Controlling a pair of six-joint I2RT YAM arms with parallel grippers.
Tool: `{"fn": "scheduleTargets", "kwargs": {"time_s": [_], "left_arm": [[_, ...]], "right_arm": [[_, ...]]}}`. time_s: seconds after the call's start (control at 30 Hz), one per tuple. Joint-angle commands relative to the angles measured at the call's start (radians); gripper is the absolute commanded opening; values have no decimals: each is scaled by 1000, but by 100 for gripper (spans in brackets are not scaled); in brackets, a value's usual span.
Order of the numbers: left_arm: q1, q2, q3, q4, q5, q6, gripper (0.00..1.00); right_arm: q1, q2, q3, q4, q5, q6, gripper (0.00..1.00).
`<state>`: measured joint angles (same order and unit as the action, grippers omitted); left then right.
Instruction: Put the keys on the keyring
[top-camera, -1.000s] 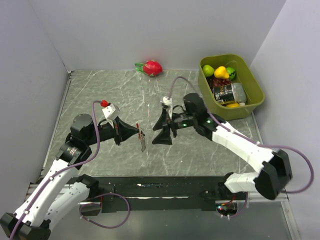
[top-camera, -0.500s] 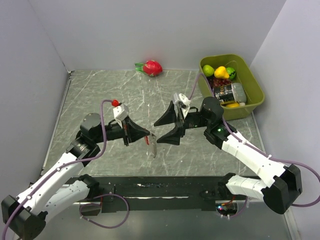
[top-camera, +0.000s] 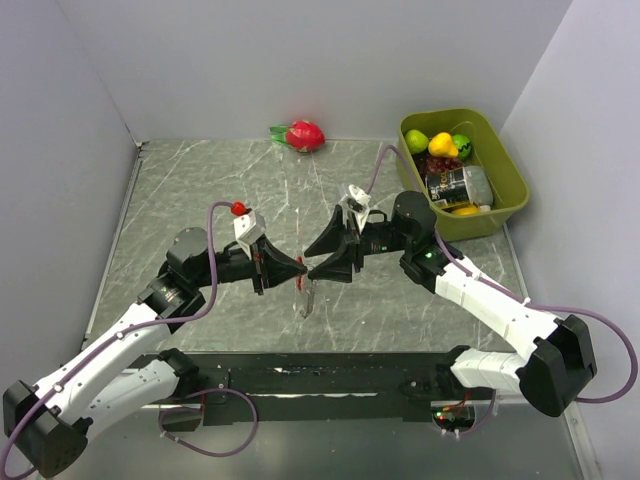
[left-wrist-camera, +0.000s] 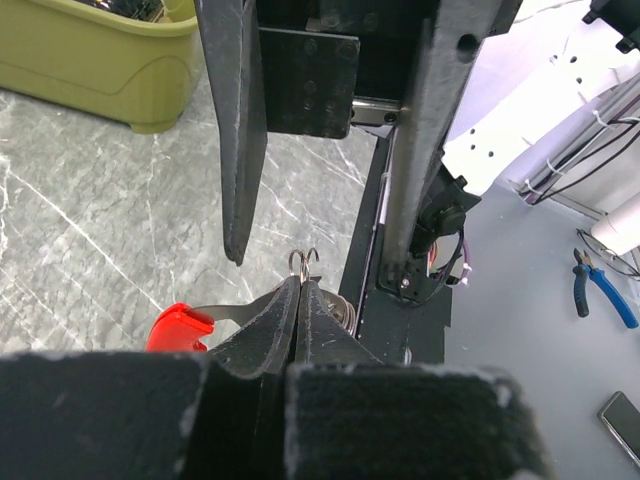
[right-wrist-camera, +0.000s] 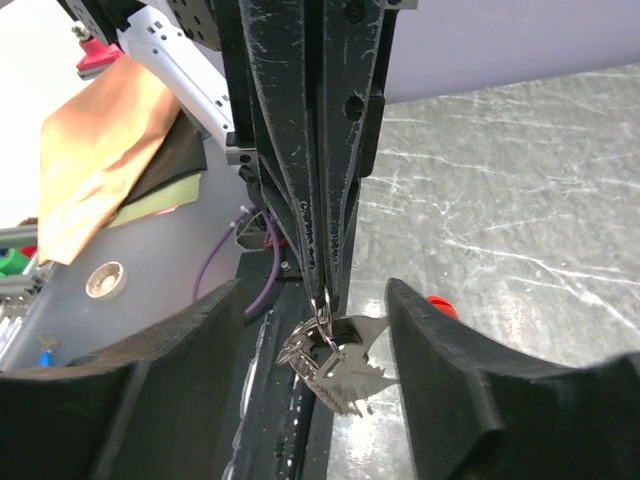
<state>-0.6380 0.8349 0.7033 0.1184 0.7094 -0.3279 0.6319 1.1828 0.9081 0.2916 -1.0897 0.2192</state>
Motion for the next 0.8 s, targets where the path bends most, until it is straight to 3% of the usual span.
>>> {"fn": "scheduleTargets", "kwargs": {"time_s": [0.0, 0.1, 0.5, 0.6, 0.77], "left_arm": [[-6, -26, 41, 76, -5, -8, 1], [-8, -28, 45, 67, -8, -5, 1], [-8, -39, 27, 78, -13, -11, 1], [-8, -42, 24, 81, -16, -14, 1], [-8, -34, 24, 78, -10, -13, 1]], "right_arm": [[-8, 1, -21, 38, -6, 6, 63], [-11, -9, -41, 57, -7, 19, 62], [-14, 6, -58, 116, -13, 80, 42], [-14, 12, -54, 119, -16, 94, 33], [-14, 24, -46, 116, -19, 105, 3]]}}
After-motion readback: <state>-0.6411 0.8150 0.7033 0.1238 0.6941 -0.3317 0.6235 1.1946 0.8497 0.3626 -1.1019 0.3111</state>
